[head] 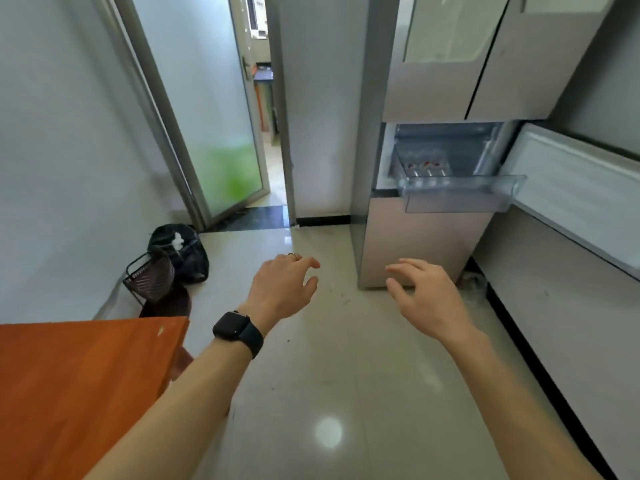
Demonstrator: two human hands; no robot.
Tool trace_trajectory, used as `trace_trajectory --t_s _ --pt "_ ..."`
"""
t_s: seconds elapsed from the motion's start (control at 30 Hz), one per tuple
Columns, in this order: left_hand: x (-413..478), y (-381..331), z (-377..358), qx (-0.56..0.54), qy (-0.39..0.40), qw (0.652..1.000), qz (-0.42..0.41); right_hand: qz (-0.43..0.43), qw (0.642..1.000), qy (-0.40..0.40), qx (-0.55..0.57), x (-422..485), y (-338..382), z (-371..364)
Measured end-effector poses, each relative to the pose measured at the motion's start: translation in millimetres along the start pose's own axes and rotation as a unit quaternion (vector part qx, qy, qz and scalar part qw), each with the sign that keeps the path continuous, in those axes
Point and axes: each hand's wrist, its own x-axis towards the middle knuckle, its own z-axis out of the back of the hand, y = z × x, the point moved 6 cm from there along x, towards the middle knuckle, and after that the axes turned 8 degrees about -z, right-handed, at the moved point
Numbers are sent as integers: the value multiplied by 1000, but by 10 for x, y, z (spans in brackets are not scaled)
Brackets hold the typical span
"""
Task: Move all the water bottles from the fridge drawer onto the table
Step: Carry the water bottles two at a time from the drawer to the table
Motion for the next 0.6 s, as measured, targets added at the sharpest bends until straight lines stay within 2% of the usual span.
trace_trajectory --t_s 0.43,0.6 --pt "2871 -815 -317 -69 14 986 -149 -112 989 -84 57 1699 -1372 759" --pt "3748 -1239 -558 -67 36 979 -190 -143 985 -89 30 2220 -1864 1022"
